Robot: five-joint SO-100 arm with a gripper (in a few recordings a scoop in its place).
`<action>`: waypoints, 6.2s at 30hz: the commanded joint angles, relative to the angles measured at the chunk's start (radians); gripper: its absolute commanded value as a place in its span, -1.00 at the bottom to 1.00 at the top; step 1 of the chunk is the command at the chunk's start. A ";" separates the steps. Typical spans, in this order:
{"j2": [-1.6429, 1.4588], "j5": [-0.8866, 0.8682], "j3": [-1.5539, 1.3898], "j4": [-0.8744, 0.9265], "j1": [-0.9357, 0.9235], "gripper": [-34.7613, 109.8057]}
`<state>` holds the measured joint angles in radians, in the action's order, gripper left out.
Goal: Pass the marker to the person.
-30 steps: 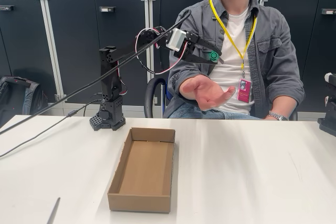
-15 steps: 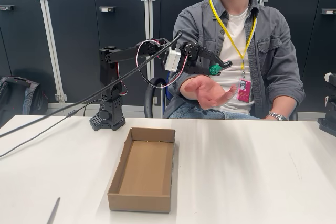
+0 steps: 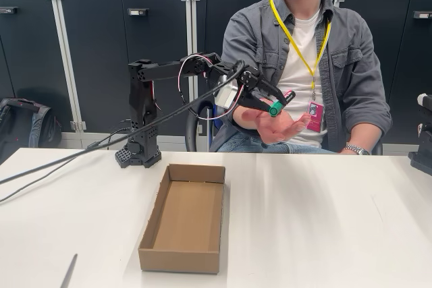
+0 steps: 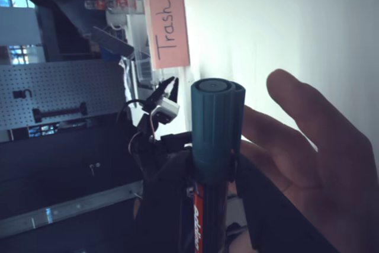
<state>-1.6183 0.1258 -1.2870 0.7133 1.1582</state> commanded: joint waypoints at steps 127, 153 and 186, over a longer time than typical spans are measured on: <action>0.071 -0.046 0.209 0.222 -0.005 -0.02; 0.066 -0.049 0.222 0.239 -0.003 -0.03; 0.058 -0.061 0.249 0.295 0.000 -0.04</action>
<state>-1.5248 0.0706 -1.0615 1.0155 1.1428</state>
